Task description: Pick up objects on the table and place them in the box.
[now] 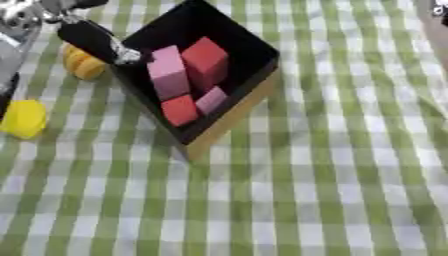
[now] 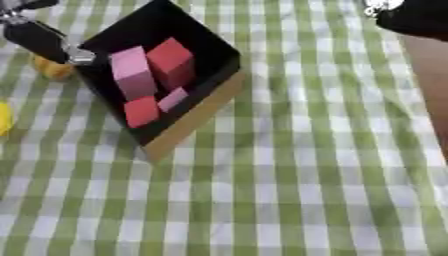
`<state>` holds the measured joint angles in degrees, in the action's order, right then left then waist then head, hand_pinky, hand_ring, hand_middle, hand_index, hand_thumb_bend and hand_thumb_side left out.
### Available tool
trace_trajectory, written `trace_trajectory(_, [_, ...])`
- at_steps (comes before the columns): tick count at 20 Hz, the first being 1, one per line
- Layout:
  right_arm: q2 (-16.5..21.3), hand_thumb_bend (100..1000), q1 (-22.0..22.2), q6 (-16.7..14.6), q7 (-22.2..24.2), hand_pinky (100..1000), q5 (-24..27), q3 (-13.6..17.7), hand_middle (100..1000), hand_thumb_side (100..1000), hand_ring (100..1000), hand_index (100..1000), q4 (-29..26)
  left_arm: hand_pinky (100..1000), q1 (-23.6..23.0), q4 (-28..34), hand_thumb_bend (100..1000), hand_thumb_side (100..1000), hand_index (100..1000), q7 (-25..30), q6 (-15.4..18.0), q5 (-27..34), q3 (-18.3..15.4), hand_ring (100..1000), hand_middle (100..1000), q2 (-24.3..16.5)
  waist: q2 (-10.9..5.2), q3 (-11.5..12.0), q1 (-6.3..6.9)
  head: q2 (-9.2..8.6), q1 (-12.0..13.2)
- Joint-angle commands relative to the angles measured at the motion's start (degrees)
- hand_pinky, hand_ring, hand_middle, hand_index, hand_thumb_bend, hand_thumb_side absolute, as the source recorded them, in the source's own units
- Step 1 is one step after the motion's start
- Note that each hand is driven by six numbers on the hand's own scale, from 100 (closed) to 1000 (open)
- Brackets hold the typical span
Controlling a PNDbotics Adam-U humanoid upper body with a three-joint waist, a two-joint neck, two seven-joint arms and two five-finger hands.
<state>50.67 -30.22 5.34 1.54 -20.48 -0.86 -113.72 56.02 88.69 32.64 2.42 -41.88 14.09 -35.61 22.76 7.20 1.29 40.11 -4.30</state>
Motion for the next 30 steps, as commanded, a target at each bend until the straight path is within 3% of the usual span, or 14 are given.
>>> trace_trajectory(1, [1.22, 100, -0.33, -0.07, -0.59, 786, 0.52, 1.24, 605, 461, 698, 848, -0.87, 923, -1.3, 5.29, 516, 529, 881, -0.9, -1.76, 2.7, -2.91, 882, 819, -5.19, -2.04, 0.31, -0.21, 1.16, -0.36])
trace_trajectory(6, [1.4, 100, 0.32, -0.35, -1.29, 787, 0.61, 1.79, 606, 453, 699, 848, -0.87, 925, -5.58, 8.85, 520, 523, 883, -0.09, -3.44, 4.64, -4.5, 889, 822, -10.05, -2.64, 0.88, -0.79, 1.74, -0.61])
trace_trajectory(13, [1.55, 100, 1.75, -0.16, -2.24, 787, 0.31, 2.66, 607, 454, 700, 848, -0.87, 928, -9.82, 9.79, 558, 507, 880, 3.49, -3.31, 5.87, -3.33, 902, 840, -15.16, -2.67, 1.12, -1.51, 1.6, -0.84])
trace_trajectory(30, [0.78, 100, 1.87, 0.06, -2.23, 788, 0.42, 2.58, 608, 457, 701, 848, -0.87, 925, -17.64, 7.19, 592, 502, 882, 5.86, -4.46, 6.83, -2.59, 902, 841, -19.47, -2.82, 1.35, -3.04, 1.23, 0.39])
